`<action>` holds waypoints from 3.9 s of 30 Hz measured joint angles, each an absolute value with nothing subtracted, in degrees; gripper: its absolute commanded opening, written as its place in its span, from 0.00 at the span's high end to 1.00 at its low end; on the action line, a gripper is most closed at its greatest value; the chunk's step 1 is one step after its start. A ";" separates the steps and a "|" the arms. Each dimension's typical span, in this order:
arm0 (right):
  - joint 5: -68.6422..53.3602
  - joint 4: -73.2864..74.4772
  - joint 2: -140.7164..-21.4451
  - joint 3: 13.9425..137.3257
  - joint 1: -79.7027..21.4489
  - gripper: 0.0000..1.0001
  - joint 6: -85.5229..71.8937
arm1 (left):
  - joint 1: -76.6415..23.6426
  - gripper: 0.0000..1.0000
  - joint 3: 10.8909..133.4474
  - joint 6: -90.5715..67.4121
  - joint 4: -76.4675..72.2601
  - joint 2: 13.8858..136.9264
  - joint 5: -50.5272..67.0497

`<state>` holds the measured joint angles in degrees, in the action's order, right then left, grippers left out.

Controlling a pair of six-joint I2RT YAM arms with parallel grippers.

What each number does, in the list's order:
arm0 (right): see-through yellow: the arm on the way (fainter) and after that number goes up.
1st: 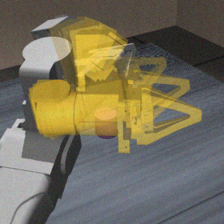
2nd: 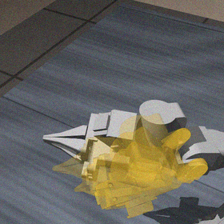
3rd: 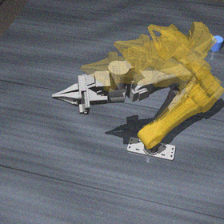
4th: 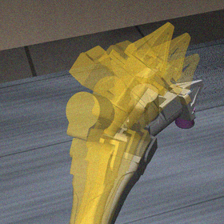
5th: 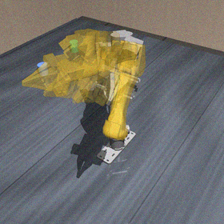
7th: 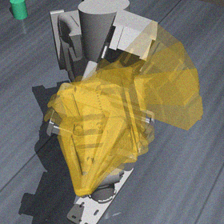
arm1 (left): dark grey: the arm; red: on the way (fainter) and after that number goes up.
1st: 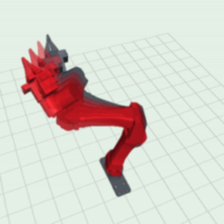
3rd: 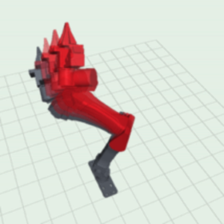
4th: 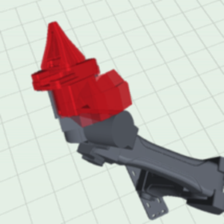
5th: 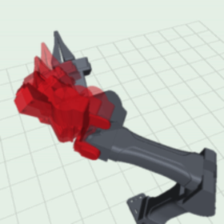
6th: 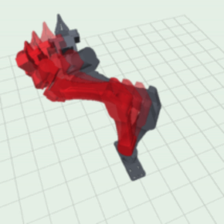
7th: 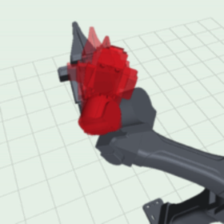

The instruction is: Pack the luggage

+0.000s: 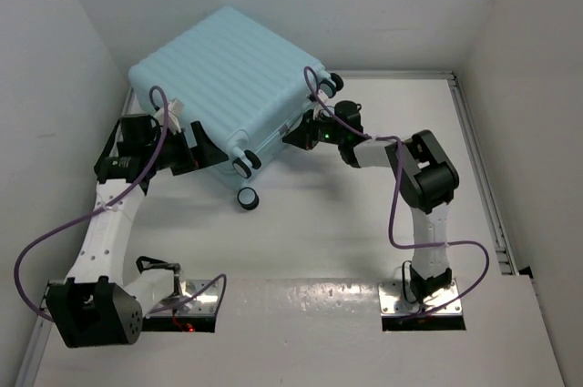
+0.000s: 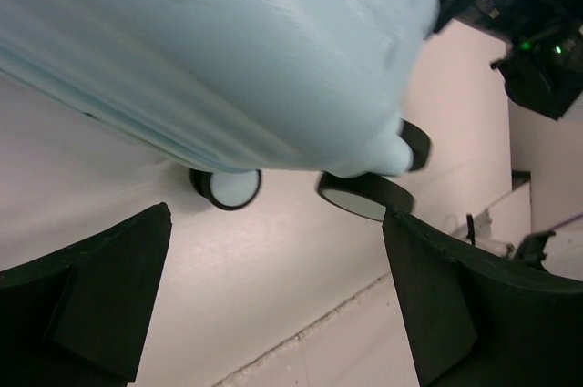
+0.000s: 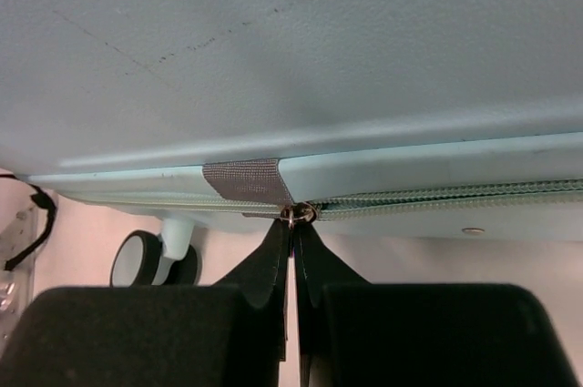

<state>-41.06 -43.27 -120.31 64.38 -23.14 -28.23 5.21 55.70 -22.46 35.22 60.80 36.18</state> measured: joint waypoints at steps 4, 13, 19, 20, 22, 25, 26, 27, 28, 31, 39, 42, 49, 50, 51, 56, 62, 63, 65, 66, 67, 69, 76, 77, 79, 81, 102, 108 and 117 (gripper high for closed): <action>-38.87 -39.92 -119.02 64.40 -23.35 1.00 -26.02 | 1.67 0.00 55.70 -24.95 36.12 59.90 37.15; -37.47 -35.68 -118.13 65.08 -23.40 1.00 -23.86 | -5.10 0.00 56.47 -42.76 36.71 65.04 31.79; -37.41 -35.42 -118.02 65.10 -23.42 1.00 -23.68 | -9.45 0.00 61.34 -50.92 34.26 71.50 30.52; -37.26 -35.40 -118.02 65.17 -23.44 1.00 -23.68 | -10.09 0.00 62.17 -51.83 34.65 72.47 29.98; -37.04 -35.40 -118.02 65.34 -23.44 1.00 -23.70 | -10.46 0.00 63.09 -53.74 35.38 73.93 29.74; -36.88 -35.31 -118.02 65.49 -23.44 1.00 -23.70 | -10.66 0.00 64.73 -56.16 37.04 76.44 29.82; -36.82 -35.29 -118.02 65.49 -23.44 1.00 -23.70 | -10.79 0.08 65.19 -56.25 37.39 77.14 29.76; -36.75 -35.29 -118.02 65.52 -23.44 1.00 -23.70 | -10.96 0.34 65.82 -56.36 38.15 77.60 29.36; -36.64 -35.29 -118.02 65.52 -23.44 1.00 -23.70 | -11.07 0.49 66.02 -56.05 38.59 78.00 28.93; -36.51 -35.24 -118.02 65.58 -23.44 1.00 -23.70 | -11.66 0.73 67.42 -56.58 41.76 79.44 27.79; -35.44 -35.03 -117.60 65.23 -23.40 1.00 -23.05 | -13.34 1.00 74.22 -56.69 49.39 82.54 23.59; -33.87 -34.92 -116.66 64.18 -23.40 1.00 -22.41 | -13.02 1.00 74.76 -56.12 50.28 82.50 22.74; -29.32 -35.51 -114.08 60.73 -24.01 1.00 -19.55 | -8.80 1.00 72.25 -51.42 50.00 79.99 25.32; -28.23 -35.57 -113.67 60.31 -24.29 1.00 -19.05 | -7.66 1.00 71.81 -50.22 50.13 79.53 25.65; -26.65 -36.03 -113.10 59.72 -24.60 1.00 -18.41 | -6.17 1.00 71.46 -48.49 50.61 79.02 26.17; -20.16 -37.98 -112.12 59.13 -24.84 1.00 -17.10 | 0.49 1.00 71.09 -40.62 53.41 78.02 27.64; -12.45 -38.96 -112.16 59.22 -24.80 1.00 -16.84 | 6.50 1.00 72.38 -34.57 56.51 78.89 27.90; -11.16 -38.98 -112.27 59.42 -24.80 1.00 -16.82 | 7.29 1.00 72.58 -33.76 56.90 79.26 27.83; -8.67 -39.09 -112.81 59.94 -24.58 1.00 -16.84 | 8.86 1.00 73.01 -32.27 57.63 79.77 27.68; -7.88 -39.42 -113.21 60.20 -24.27 1.00 -16.88 | 9.74 1.00 73.41 -31.55 58.13 80.14 27.62; -7.33 -40.01 -113.75 60.53 -23.77 1.00 -17.10 | 10.68 1.00 74.08 -30.52 58.96 80.60 27.59; -7.44 -40.88 -115.00 61.52 -22.74 1.00 -17.74 | 12.03 1.00 75.24 -28.71 60.31 81.43 27.49; -16.34 -44.05 -120.22 66.17 -18.87 1.00 -18.74 | 15.40 1.00 81.36 -22.90 66.61 86.78 28.23; -17.93 -43.79 -122.08 68.79 -18.15 1.00 -18.87 | 15.70 1.00 82.37 -22.31 67.75 87.74 28.36; -20.47 -43.40 -126.37 74.72 -17.12 1.00 -19.25 | 16.16 1.00 84.51 -20.97 70.11 89.78 28.75; -23.44 -42.74 -130.32 80.49 -16.62 1.00 -19.22 | 16.27 1.00 86.48 -19.75 72.01 91.61 28.97; -11.18 -47.64 -166.19 127.46 -20.64 0.28 -23.51 | 16.32 0.13 87.94 -11.05 71.18 91.50 26.85; -17.74 -44.56 -151.61 101.30 -17.65 0.12 -30.02 | 16.62 0.00 75.02 -11.22 54.13 80.71 27.57; -31.79 -30.00 -141.18 99.46 -15.94 0.35 -41.47 | 23.62 0.00 66.32 -15.66 30.65 64.45 21.87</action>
